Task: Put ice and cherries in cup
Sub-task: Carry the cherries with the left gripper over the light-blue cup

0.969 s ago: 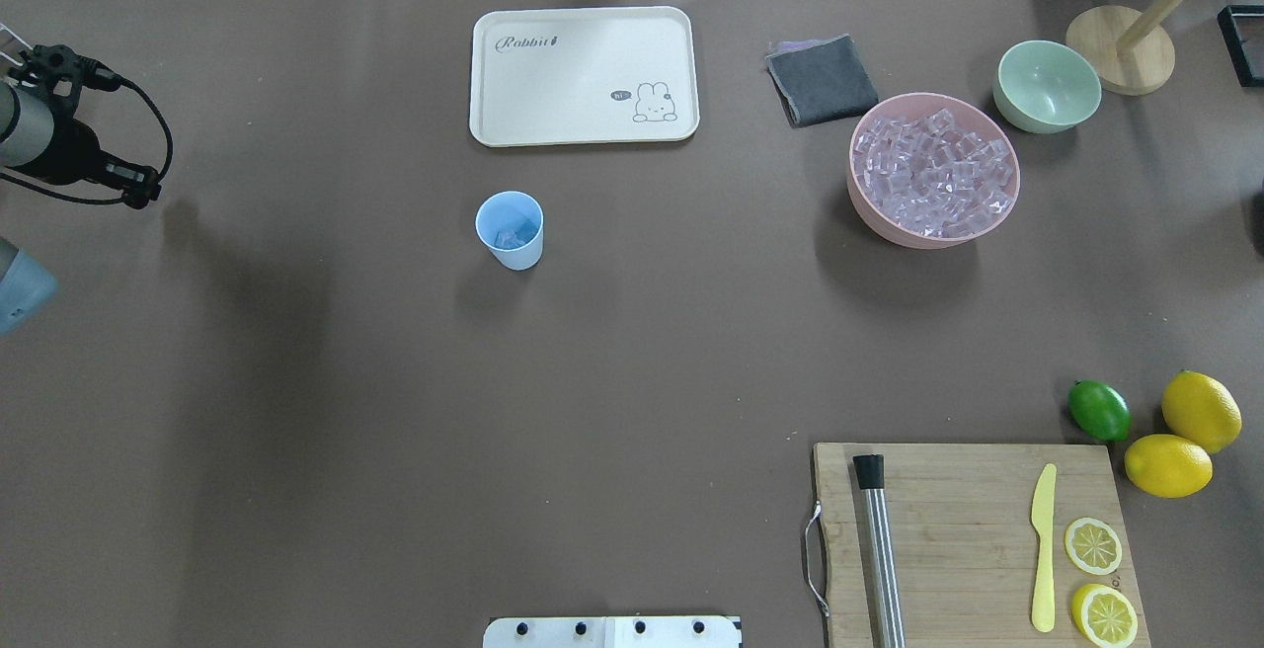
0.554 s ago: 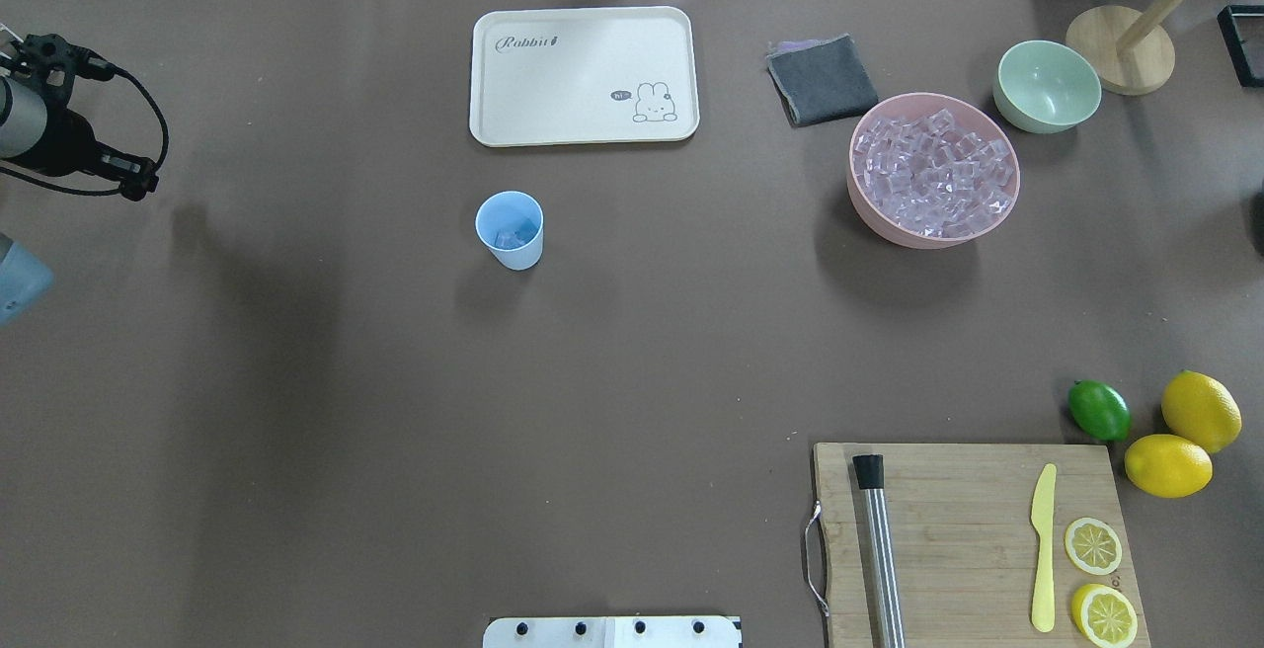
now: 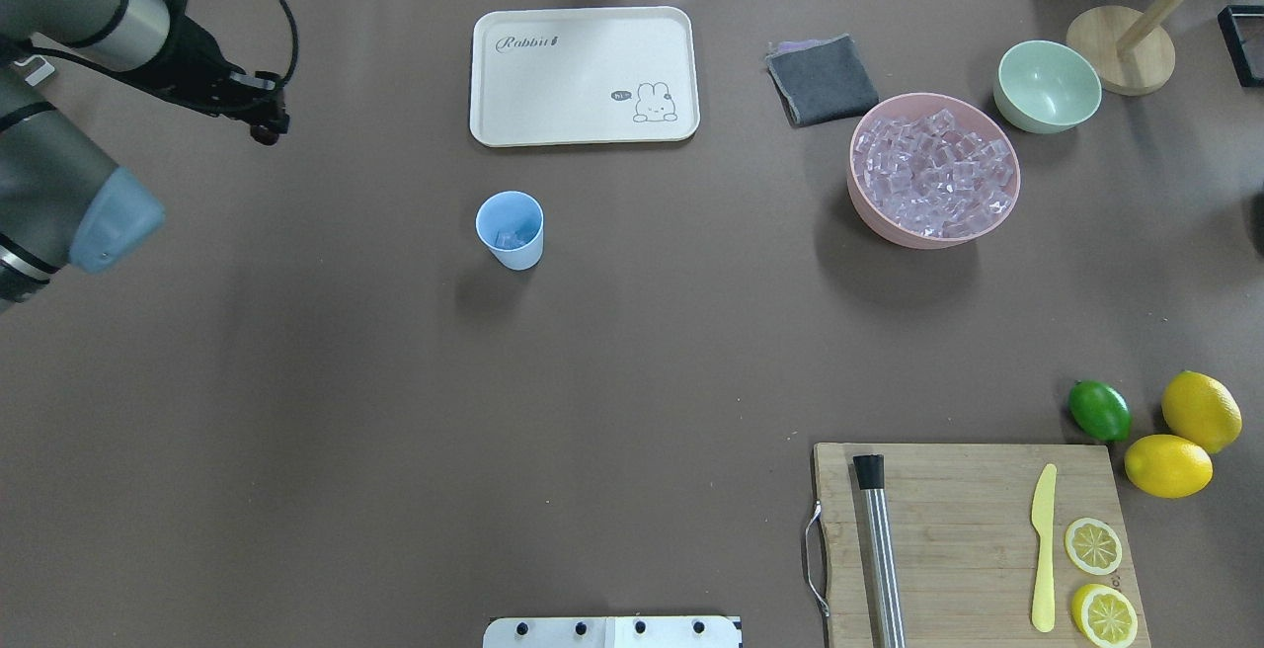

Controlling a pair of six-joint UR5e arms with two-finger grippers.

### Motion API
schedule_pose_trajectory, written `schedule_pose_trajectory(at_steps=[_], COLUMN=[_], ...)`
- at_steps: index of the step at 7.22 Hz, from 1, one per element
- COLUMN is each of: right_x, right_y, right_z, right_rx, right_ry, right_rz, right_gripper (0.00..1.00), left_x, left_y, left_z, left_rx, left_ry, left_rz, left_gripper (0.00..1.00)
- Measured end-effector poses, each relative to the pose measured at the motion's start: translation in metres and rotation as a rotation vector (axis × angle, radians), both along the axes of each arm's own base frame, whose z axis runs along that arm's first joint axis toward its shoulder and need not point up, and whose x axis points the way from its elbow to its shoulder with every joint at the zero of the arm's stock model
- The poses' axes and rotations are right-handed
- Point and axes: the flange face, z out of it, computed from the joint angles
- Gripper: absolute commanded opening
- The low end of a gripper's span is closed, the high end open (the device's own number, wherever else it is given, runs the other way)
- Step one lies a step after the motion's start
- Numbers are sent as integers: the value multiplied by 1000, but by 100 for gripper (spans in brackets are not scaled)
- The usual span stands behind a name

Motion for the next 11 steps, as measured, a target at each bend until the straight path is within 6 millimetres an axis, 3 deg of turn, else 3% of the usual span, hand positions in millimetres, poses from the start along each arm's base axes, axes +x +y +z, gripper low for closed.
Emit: schedule_pose_trajectory(at_steps=[3, 4, 6, 8, 9, 10, 11], right_x=[2, 3, 18, 28, 29, 29, 30], right_y=[-2, -2, 6, 14, 15, 16, 16], right_z=[1, 2, 7, 13, 14, 16, 17], right_rx=[-52, -67, -87, -101, -103, -105, -107], right_ry=[5, 7, 8, 11, 12, 13, 15], right_rz=[5, 7, 40, 61, 63, 63, 63], right_gripper=[98, 98, 98, 98, 98, 98, 98], left_x=[98, 118, 143, 154, 160, 165, 167], left_y=[41, 52, 63, 65, 69, 73, 74], left_z=[-75, -88, -93, -90, -93, -95, -95], left_rx=[16, 10, 21, 28, 29, 30, 33], left_ry=[51, 64, 58, 59, 64, 67, 67], left_rz=[9, 13, 7, 4, 11, 17, 22], left_gripper=[0, 0, 0, 0, 41, 54, 76])
